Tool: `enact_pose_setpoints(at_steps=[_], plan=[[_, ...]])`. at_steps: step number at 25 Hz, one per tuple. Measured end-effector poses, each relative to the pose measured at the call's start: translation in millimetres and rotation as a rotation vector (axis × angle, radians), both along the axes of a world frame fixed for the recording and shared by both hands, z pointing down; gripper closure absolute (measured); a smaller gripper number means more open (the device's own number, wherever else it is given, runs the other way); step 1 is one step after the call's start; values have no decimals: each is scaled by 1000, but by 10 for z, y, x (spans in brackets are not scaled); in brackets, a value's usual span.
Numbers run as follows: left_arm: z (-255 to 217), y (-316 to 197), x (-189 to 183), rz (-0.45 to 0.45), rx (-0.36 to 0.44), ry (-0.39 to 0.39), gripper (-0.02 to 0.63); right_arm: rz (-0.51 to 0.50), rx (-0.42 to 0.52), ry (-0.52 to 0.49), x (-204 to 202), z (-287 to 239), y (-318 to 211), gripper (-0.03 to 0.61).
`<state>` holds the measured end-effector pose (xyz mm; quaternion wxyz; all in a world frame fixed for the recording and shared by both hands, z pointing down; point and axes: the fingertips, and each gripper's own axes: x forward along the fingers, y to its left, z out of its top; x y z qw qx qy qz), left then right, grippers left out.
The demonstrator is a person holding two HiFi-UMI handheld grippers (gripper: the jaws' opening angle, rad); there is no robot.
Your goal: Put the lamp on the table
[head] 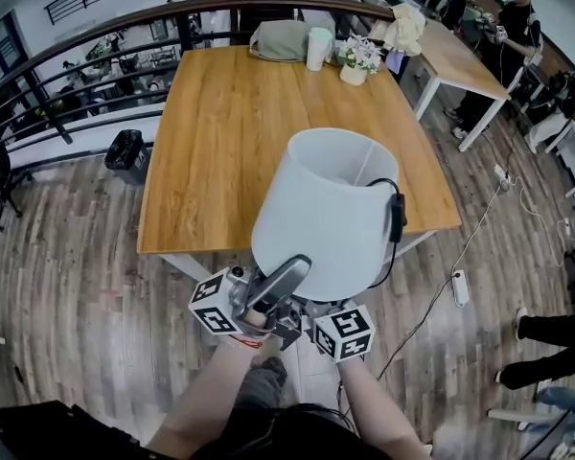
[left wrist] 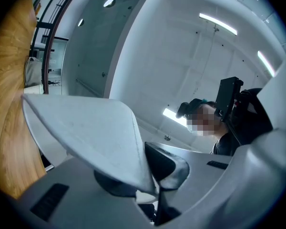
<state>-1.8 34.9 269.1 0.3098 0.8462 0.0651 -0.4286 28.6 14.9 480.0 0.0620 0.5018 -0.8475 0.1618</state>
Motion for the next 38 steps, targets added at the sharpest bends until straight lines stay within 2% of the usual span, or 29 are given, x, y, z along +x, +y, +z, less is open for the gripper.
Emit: enact_pose_setpoints(at_steps=[7, 12, 19, 25, 38], plan=[[54, -505, 8, 47, -4, 22, 561, 27, 6, 43, 76, 29, -540, 394], [81, -713, -16, 52, -14, 19, 561, 35, -10, 34, 38, 70, -699, 394], [123, -952, -81, 33, -17, 3, 561, 4, -22, 36, -73, 123, -980, 394], [126, -1315, -124, -14, 0, -10, 563, -51, -8, 40, -165, 123, -1426, 393], [302, -2360, 151, -69, -28, -13, 563, -125, -35, 69, 75, 293, -2492, 393]])
